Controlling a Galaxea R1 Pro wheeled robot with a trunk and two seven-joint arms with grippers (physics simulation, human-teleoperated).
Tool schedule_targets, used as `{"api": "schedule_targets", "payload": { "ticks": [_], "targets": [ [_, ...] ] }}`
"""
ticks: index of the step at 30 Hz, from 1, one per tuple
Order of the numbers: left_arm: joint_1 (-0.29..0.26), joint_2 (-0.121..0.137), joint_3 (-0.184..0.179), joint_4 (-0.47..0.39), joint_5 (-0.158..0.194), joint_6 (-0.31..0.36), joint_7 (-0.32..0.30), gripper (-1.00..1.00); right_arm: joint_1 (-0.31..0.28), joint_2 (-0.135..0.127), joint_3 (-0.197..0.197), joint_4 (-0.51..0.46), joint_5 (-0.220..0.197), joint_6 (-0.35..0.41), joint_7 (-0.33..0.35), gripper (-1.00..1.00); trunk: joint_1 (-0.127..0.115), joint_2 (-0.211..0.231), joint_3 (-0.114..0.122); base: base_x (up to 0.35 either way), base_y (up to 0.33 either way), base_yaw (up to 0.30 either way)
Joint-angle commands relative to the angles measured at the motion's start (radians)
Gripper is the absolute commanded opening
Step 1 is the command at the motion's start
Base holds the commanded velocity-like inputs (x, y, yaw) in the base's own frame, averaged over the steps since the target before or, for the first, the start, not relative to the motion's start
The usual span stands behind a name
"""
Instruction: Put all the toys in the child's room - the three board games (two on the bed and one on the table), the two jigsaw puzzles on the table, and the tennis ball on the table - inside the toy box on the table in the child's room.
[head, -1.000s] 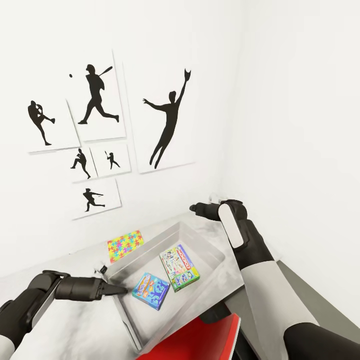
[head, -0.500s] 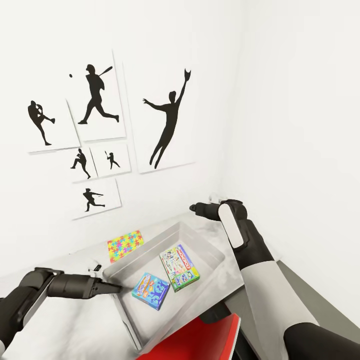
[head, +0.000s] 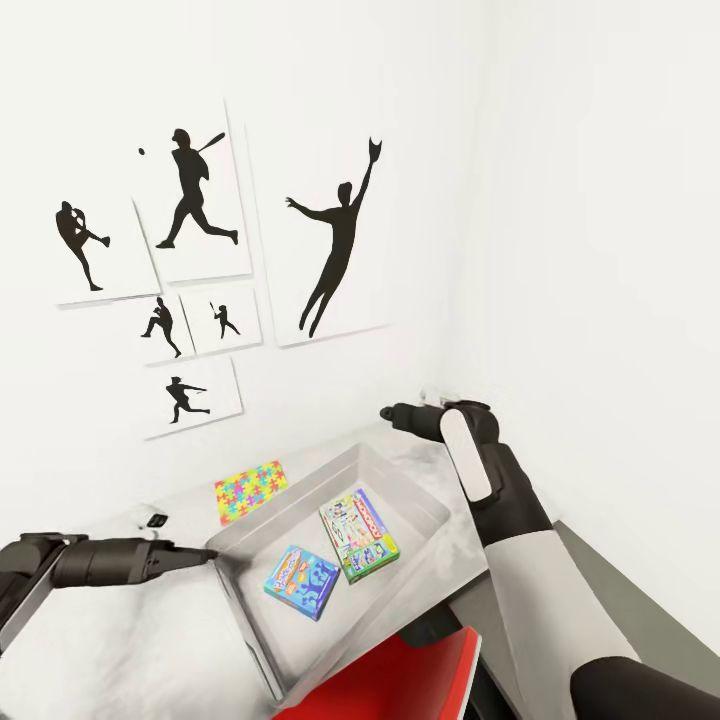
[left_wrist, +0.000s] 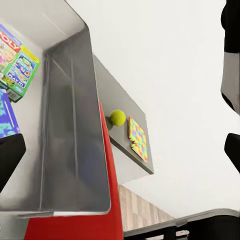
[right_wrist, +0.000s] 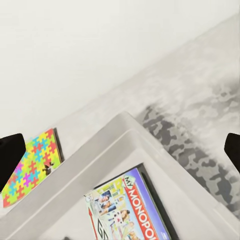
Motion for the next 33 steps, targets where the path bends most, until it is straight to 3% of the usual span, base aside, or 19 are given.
{"api": "schedule_targets", "payload": {
  "ticks": [1,12,24,33],
  "targets": [
    [0.0,0.007,-0.003,0.0,0.011,0.01,-0.002,1.0,0.005,0.0,0.001,-0.012,-0.01,0.002,-0.01,1.0,0.001,-0.002,-0.002,0.0,0.0,0.0],
    [0.007,0.107,-0.002,0.006,0.074,-0.002,-0.002,1.0,0.081,0.0,0.0,-0.138,-0.011,0.009,-0.011,1.0,0.001,-0.002,-0.002,0.0,0.0,0.0],
    [0.024,0.144,0.005,0.009,0.09,-0.003,-0.002,1.0,0.17,0.0,-0.001,-0.289,-0.009,0.022,-0.011,1.0,0.001,-0.002,-0.002,0.0,0.0,0.0],
    [0.026,0.152,0.005,0.013,0.086,-0.003,-0.002,1.0,0.304,0.0,-0.007,-0.379,-0.01,0.021,-0.01,1.0,0.001,-0.002,-0.002,0.0,0.0,0.0]
  ]
}}
